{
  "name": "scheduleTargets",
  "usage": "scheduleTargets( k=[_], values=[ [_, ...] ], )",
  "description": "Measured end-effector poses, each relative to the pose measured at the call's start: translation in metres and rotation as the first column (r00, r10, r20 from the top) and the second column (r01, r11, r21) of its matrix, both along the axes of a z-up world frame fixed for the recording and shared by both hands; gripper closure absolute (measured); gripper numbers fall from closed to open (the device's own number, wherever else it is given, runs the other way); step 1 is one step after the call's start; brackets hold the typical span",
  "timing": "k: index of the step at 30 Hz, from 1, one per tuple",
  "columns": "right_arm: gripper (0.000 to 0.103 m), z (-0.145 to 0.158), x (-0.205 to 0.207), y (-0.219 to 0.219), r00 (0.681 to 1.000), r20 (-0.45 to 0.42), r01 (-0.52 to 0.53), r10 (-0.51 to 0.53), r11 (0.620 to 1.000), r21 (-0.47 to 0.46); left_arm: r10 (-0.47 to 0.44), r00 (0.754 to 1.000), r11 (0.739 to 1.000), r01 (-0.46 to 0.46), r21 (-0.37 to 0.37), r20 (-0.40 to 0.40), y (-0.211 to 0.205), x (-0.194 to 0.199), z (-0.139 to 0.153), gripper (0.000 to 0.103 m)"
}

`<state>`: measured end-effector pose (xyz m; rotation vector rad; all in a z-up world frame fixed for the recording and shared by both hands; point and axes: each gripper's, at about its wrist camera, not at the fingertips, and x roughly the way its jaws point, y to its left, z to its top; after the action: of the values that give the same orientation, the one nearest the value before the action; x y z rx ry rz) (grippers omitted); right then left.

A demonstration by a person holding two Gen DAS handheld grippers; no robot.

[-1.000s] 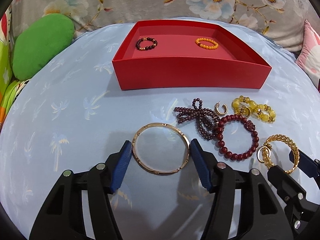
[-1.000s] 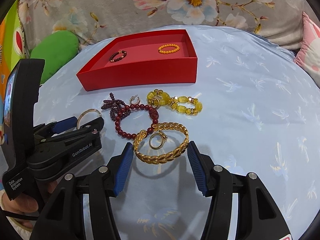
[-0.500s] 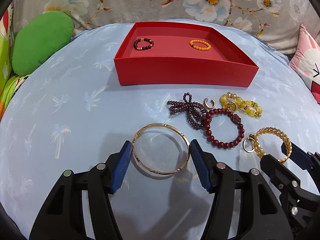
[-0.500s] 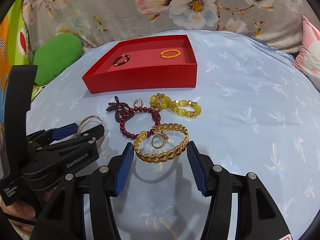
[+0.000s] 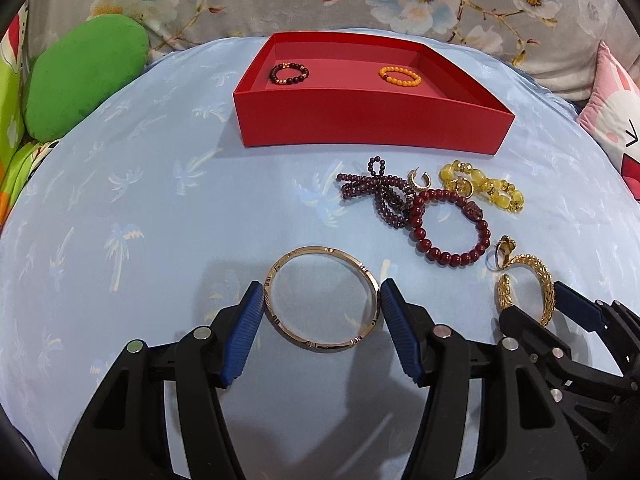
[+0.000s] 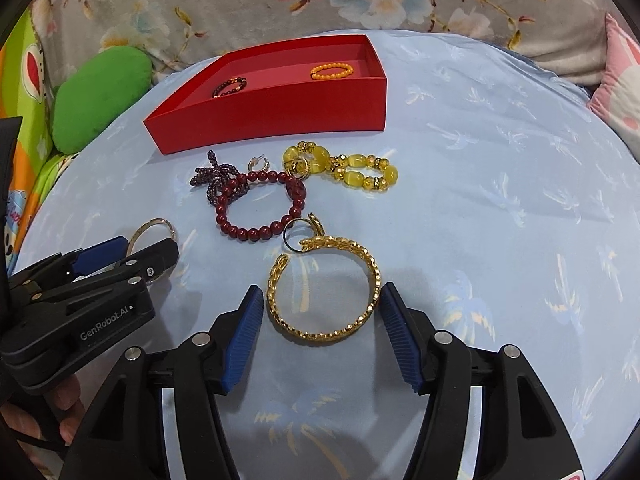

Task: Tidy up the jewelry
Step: 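Grasp the thin gold bangle with the left tool while the right tool grasps the braided gold bangle, then carry both gold bangles into the red tray and release them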

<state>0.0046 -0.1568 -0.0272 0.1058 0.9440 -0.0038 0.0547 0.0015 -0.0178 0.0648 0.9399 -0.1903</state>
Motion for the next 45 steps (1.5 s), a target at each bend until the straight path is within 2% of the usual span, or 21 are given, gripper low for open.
scheduleTargets(
  k=[4,10,19,22,26,31,39,45],
  values=[
    [0.047,-0.001,0.0,0.005,1.0,0.01,-0.007,0.008,0.999,-0.045,-0.001,1.0,1.0,0.001,-0.001,0.0,0.0,-0.001,0.0,0.046],
    [0.048,0.006,-0.002,0.003,1.0,0.029,-0.004,0.005,1.0,-0.025,-0.001,1.0,1.0,0.001,-0.016,0.003,0.001,-0.001,0.004,0.046],
    [0.048,0.051,0.015,0.0,0.991,0.129,-0.024,0.023,1.0,0.012,-0.019,0.996,0.999,0.022,-0.032,0.082,-0.002,0.01,0.042,0.046],
    [0.048,0.069,0.038,-0.005,0.986,0.166,-0.027,0.023,0.999,0.019,-0.027,0.993,0.998,0.034,-0.056,0.113,-0.005,0.027,0.062,0.046],
    [0.048,0.088,0.076,-0.01,0.978,0.205,-0.027,0.023,1.0,0.016,-0.029,0.986,0.998,0.038,-0.052,0.163,-0.011,0.057,0.082,0.046],
    [0.048,0.095,0.126,-0.013,0.976,0.217,-0.026,0.022,1.0,0.016,-0.018,0.985,0.998,0.029,-0.057,0.174,-0.017,0.103,0.091,0.046],
    [0.047,0.08,0.194,-0.011,0.985,0.173,-0.025,0.022,0.999,0.019,0.021,0.991,0.999,-0.014,-0.053,0.133,-0.02,0.169,0.076,0.046],
    [0.047,0.062,0.218,-0.009,0.99,0.139,-0.023,0.022,1.0,0.005,0.027,0.995,0.999,-0.023,-0.042,0.096,-0.021,0.191,0.057,0.046]
  ],
)
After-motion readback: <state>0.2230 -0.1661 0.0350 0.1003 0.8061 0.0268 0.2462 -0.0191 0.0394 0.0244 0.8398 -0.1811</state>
